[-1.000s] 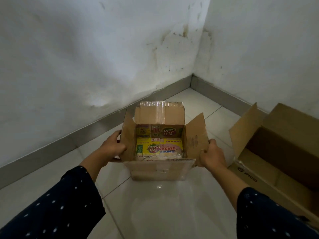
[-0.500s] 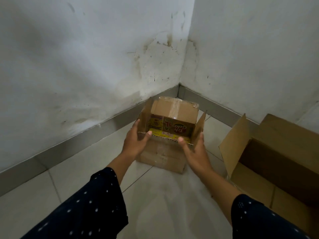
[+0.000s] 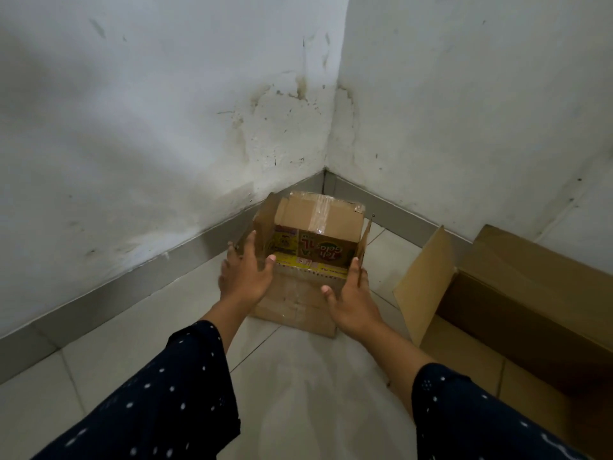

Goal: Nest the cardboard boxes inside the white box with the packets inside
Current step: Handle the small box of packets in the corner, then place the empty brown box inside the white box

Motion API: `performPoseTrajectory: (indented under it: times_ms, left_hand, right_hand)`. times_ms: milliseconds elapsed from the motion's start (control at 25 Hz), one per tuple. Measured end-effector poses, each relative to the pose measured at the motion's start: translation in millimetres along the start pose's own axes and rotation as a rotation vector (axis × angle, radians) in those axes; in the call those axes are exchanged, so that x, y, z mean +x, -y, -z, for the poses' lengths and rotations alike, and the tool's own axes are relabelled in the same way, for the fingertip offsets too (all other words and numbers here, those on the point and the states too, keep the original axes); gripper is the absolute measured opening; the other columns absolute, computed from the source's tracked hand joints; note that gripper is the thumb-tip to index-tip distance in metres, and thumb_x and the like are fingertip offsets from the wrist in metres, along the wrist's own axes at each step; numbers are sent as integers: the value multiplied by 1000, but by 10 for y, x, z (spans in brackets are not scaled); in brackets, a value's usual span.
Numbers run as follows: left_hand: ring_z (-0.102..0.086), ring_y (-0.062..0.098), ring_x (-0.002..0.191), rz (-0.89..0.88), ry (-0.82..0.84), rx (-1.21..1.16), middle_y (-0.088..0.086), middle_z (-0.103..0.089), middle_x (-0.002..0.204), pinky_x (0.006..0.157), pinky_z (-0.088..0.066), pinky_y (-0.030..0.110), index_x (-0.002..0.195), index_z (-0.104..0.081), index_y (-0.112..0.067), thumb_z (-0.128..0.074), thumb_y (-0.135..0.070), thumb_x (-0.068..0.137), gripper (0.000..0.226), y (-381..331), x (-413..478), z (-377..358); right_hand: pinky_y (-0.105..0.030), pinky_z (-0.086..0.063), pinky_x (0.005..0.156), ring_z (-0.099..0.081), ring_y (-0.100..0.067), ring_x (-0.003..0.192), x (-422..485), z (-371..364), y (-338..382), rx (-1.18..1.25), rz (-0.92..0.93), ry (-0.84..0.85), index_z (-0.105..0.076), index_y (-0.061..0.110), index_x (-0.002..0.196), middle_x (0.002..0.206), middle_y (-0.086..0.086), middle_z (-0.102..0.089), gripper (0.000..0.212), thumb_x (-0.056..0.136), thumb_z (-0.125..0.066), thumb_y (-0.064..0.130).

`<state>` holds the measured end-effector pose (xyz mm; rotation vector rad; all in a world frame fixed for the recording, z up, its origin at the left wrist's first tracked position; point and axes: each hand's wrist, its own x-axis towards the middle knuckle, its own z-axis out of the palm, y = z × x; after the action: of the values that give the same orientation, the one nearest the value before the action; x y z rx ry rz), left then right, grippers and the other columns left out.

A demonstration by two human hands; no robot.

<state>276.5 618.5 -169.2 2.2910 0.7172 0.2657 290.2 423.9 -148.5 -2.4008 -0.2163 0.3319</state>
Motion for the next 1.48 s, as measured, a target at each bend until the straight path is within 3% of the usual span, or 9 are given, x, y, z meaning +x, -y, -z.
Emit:
performPoseTrajectory:
  times_ms: [160,360,560,760,960,1080,1240,1320,1480]
  left_hand:
    - [-7,35,147,-238,-144,219,12,-12,160,116,-9,54,148,-20,-24,-49,-58,86,77,-386,-197,175]
    - [-26,35,139,-361,-26,116,14,-32,151,113,-25,49,144,-29,-17,-53,-48,87,69,-1337,-489,96]
    - [-35,38,131,-438,162,103,13,-38,145,105,-33,47,140,-35,-19,-54,-46,87,62,-2072,-878,-455]
    - [-32,41,133,-394,357,251,15,-31,149,105,-34,51,144,-27,-20,-55,-50,85,72,-2235,-1195,-996]
    - [-24,45,136,-287,252,426,17,-22,154,105,-32,57,146,-19,-20,-60,-49,82,81,-2226,-1315,-1157]
    - [-42,45,125,-203,226,380,21,-40,142,97,-40,54,144,-21,-15,-63,-42,84,78,-2261,-1328,-1129]
    - [-61,30,90,-258,250,319,14,-62,103,70,-48,41,130,-41,-11,-57,-29,91,46,-2359,-1477,-1142]
    - [-61,29,89,-323,286,350,13,-64,101,74,-50,41,114,-55,-8,-51,-21,94,24,-2377,-1564,-1151]
    - [-57,26,84,-343,225,316,11,-62,91,70,-46,36,104,-60,-8,-47,-14,95,17,-2428,-1762,-1068]
  right_hand:
    - [-44,-21,116,-3,-29,150,-278,285,233,-3,127,-68,1,25,154,162,-7,16,75,96,-44,43]
    - [-44,-25,115,-11,-28,149,-535,1247,43,-38,139,-219,-10,27,152,163,-4,5,67,96,-44,43]
    - [-49,-30,111,-17,-31,147,-956,2186,-866,-212,-63,-361,-12,33,151,163,-2,-1,69,93,-47,46]
    - [-51,-23,117,-16,-35,147,-1574,2760,-1900,-403,-333,-447,-15,22,152,161,-12,-13,72,93,-48,45]
    - [-51,-30,112,-24,-42,142,-2008,2938,-2598,-330,-627,-358,-6,19,152,160,-17,-8,78,93,-49,44]
    - [-46,-41,103,-42,-39,131,-2061,2873,-2761,-170,-659,-323,-4,18,151,156,-21,-14,81,92,-55,38]
    - [-36,-46,81,-55,-25,97,-2025,2802,-2805,-91,-685,-351,4,10,151,133,-17,-47,85,94,-55,28]
    - [-37,-49,84,-59,-26,99,-1986,2780,-2768,-141,-710,-316,-4,6,150,127,-17,-53,77,94,-54,23]
    - [-35,-53,87,-64,-25,99,-1990,2766,-2574,-253,-602,-349,-30,10,136,119,-13,-59,46,97,-51,25]
